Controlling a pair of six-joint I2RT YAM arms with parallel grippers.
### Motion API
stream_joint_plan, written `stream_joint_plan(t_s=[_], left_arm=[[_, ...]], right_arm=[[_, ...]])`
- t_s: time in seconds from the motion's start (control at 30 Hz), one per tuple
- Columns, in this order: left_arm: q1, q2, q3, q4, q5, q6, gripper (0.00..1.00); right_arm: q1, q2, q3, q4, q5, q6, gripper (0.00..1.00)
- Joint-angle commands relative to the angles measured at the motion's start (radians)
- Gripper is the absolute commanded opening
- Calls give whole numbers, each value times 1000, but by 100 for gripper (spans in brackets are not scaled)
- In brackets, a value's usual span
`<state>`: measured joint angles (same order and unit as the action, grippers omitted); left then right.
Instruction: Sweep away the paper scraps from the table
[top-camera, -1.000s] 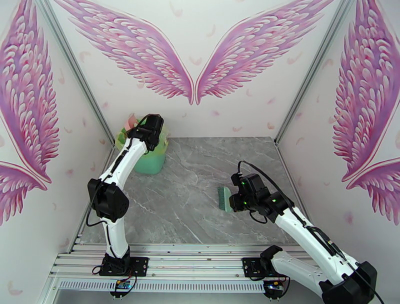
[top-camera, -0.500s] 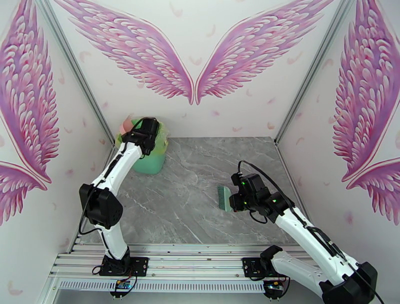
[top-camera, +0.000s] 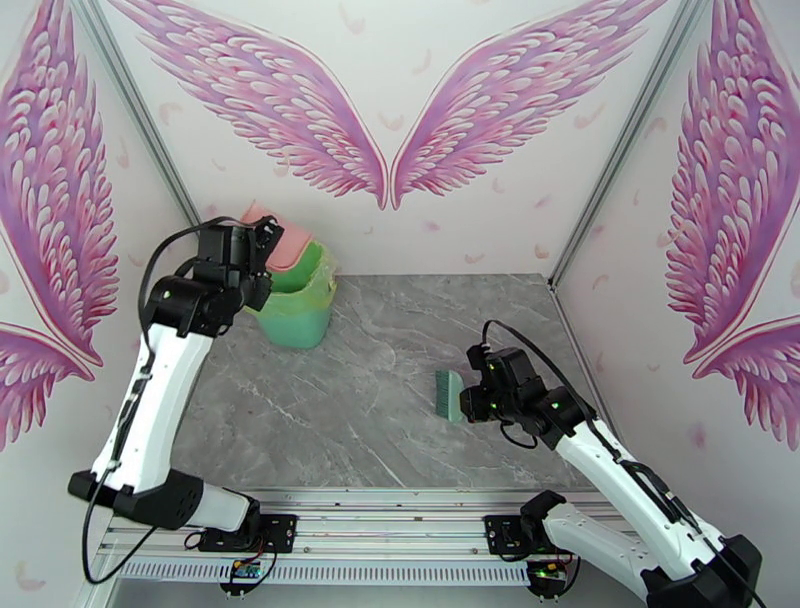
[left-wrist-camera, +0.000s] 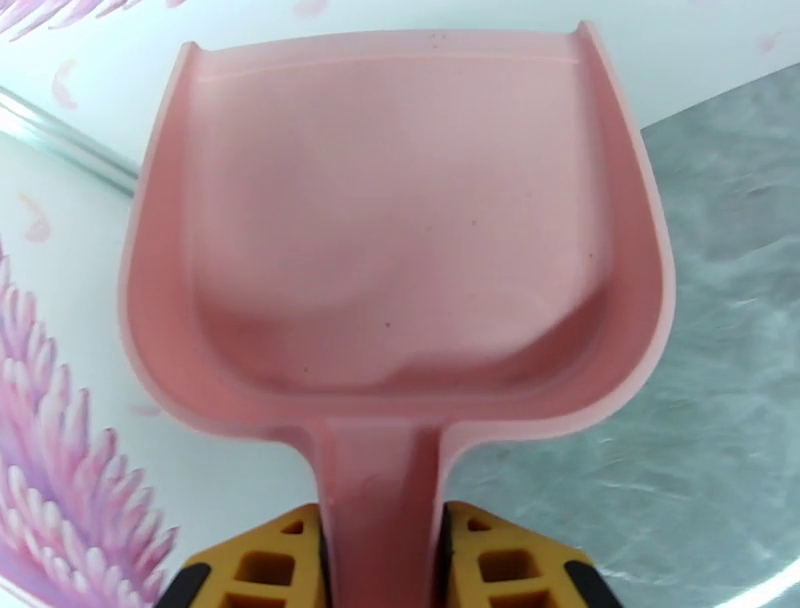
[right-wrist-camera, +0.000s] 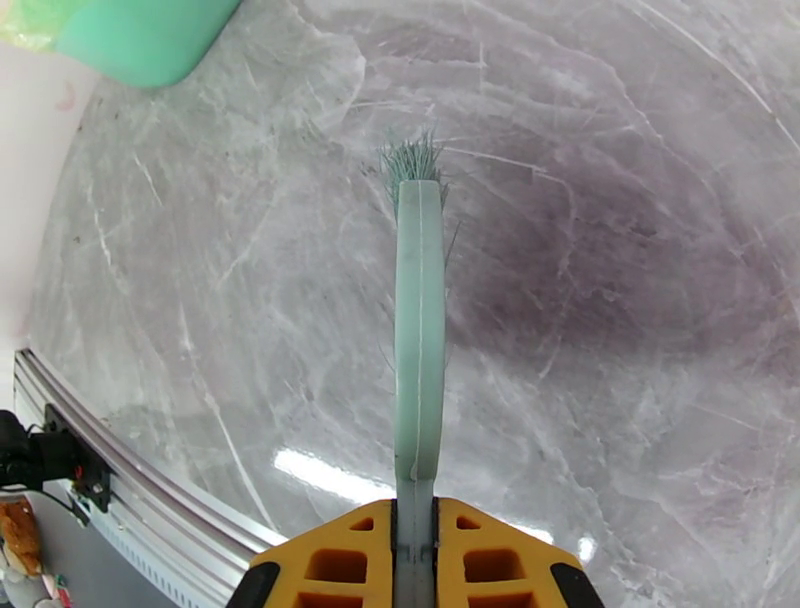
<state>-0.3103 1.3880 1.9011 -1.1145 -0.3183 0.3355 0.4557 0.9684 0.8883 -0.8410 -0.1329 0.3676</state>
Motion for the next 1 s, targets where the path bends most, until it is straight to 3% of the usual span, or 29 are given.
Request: stream_joint_plan(t_s=[0.0,0.23,0.4,0.67,0.97], left_arm=[[-53,-73,-163,16,256,-101,0],[-186,-94,-498,163,296,-132,0],[-214,-65,-692,341,316,-160,0],[-221,152,-678,312,355,-165,0],[-229,247,-774,463,399,-250,0]], right_arm=[[-15,-8,61,14,-5,39,0],[-54,-3,104,47,-10,95,0],[-96,-6,94,107,-33,153,0],[-150,-11,44,184,-103,219,0],[-182,-33,-7,213,-114,224,0]])
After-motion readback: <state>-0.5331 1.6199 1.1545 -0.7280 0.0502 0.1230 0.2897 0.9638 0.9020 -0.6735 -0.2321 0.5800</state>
